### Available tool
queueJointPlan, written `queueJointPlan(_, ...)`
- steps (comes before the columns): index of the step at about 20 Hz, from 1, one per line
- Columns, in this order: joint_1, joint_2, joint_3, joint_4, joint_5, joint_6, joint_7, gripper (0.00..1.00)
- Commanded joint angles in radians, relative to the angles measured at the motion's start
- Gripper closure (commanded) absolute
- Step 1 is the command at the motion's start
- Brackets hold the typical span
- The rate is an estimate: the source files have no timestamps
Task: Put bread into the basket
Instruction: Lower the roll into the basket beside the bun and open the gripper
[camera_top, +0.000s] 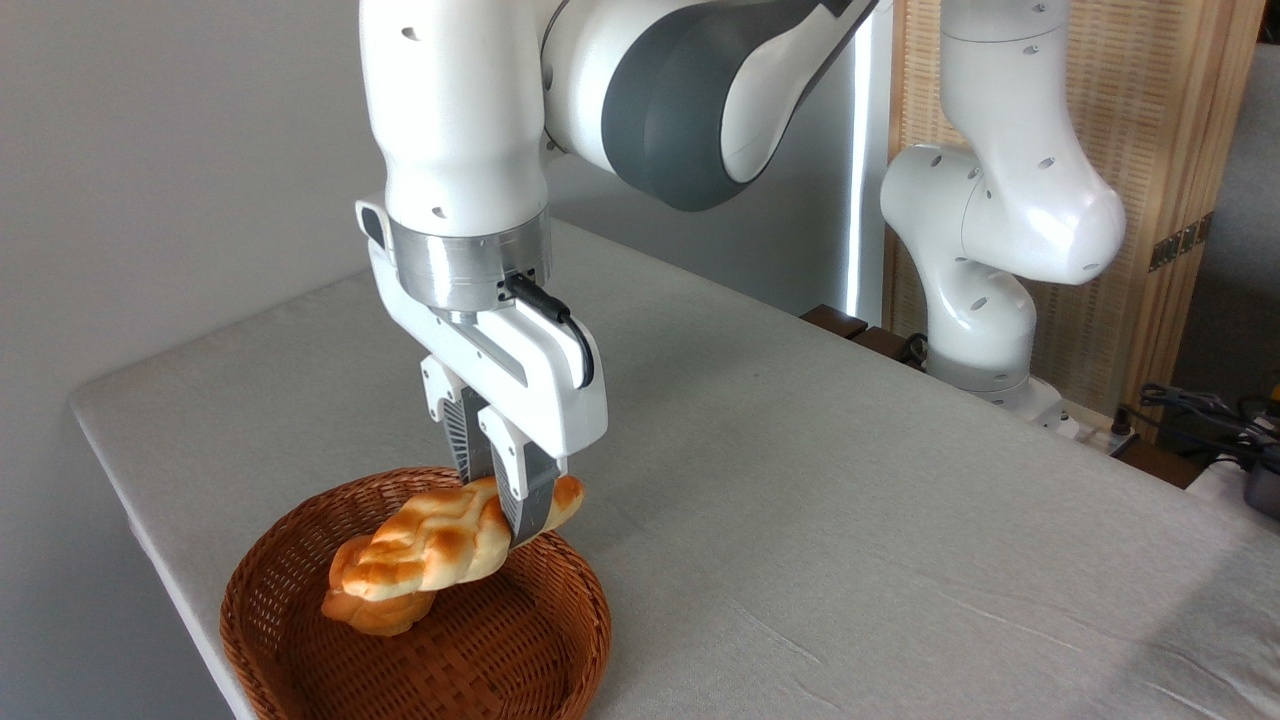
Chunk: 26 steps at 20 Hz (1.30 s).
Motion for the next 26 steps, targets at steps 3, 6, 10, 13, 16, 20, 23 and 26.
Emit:
queueJointPlan(3, -0.025, 0.056, -0.022, 0.023, -0.016, 0.077, -0.085, 0.16)
queueJointPlan(6, -0.031, 0.059, -0.023, 0.021, -0.013, 0.081, -0.084, 0.14)
queueJointPlan(10, -0.031, 0.061, -0.023, 0.021, -0.013, 0.081, -0.084, 0.11)
queueJointPlan(13, -0.031, 0.061, -0.023, 0.021, -0.013, 0.081, -0.082, 0.11)
queueJointPlan(16, -0.031, 0.061, -0.023, 0.023, -0.013, 0.081, -0.082, 0.09)
queueJointPlan(20, -0.031, 0.027, -0.022, 0.026, -0.005, 0.062, -0.084, 0.0)
queueJointPlan(23, -0.03, -0.025, -0.023, 0.026, 0.02, -0.019, -0.081, 0.0)
queueJointPlan(26, -0.028, -0.1, -0.051, 0.024, 0.053, -0.121, -0.082, 0.0)
